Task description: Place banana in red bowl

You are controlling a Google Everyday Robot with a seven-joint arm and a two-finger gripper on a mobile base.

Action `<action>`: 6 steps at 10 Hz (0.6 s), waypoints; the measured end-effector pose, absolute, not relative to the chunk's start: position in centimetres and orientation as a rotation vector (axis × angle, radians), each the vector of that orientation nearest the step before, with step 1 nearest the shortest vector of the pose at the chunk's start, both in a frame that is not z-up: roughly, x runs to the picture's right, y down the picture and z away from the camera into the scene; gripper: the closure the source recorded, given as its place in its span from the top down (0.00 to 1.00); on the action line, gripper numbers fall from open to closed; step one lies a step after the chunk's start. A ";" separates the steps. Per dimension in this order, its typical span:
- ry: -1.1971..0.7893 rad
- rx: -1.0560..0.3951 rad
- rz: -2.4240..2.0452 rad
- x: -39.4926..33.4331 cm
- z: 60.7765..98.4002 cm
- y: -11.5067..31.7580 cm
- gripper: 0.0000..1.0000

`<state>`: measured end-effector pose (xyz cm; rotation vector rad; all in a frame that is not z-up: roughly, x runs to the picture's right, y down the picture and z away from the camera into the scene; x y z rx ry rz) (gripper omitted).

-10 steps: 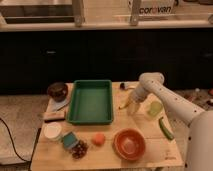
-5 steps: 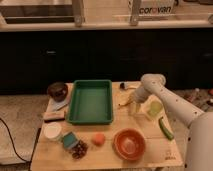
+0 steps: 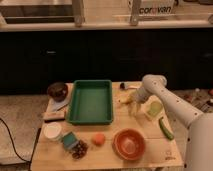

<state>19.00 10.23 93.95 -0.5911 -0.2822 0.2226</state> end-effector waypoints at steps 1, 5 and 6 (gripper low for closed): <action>-0.283 -0.593 0.229 19.0 94.0 10.3 0.80; -0.239 -0.605 0.190 19.1 93.2 9.8 0.80; -0.233 -0.603 0.172 18.9 93.1 9.4 0.80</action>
